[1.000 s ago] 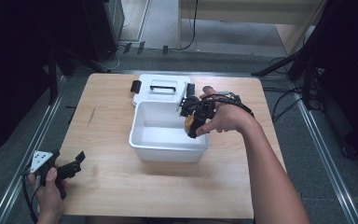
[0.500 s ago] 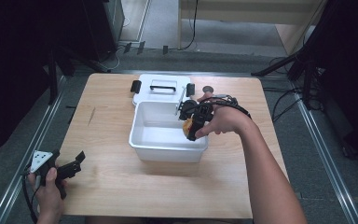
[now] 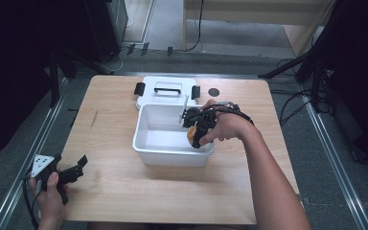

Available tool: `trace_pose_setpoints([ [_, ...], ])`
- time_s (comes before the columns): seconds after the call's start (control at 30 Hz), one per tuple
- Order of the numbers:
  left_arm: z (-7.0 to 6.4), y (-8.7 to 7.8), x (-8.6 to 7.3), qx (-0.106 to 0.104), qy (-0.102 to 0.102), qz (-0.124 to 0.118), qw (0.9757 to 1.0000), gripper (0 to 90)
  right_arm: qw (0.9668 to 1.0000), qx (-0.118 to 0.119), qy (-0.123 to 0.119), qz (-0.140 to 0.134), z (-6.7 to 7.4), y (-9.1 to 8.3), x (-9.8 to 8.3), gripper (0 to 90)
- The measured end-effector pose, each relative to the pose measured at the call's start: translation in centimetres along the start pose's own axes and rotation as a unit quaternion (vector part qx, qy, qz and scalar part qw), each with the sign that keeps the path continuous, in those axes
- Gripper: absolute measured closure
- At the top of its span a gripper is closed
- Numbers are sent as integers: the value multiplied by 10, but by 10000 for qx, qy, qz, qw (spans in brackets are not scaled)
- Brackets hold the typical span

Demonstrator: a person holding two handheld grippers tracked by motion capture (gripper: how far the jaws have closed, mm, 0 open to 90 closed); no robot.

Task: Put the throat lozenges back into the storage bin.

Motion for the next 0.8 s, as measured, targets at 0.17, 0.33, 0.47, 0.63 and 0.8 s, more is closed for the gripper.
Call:
trace_pose_setpoints([
  [0.17, 0, 0, 0, -2, -3, -3, 10000, 0, 10000, 3, -26, 72, -1, 6, 1, 209],
  [0.33, 0, 0, 0, -4, 0, -2, 10000, 0, 9998, -8, 75, 188, -2, 11, 0, 206],
  [0.47, 0, 0, 0, -4, 0, -2, 10000, 0, 9995, -115, -112, 266, -3, 14, -1, 212],
  [0.63, 0, 0, 0, 5, 0, 0, 10000, 0, 9993, -132, -163, 302, -2, 14, -2, 211],
  [0.8, 0, 0, 0, 8, -2, -4, 10000, 0, 9993, -160, -138, 317, -2, 14, -2, 205],
])
Point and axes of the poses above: each handheld gripper's, and its own axes: y roughly forward along the jaws, x roughly out of its top, z roughly to its left, the point moved 8 cm from there along y, roughly forward along the jaws, and after that the axes turned 7 degrees about x, right-handed, at the moved point
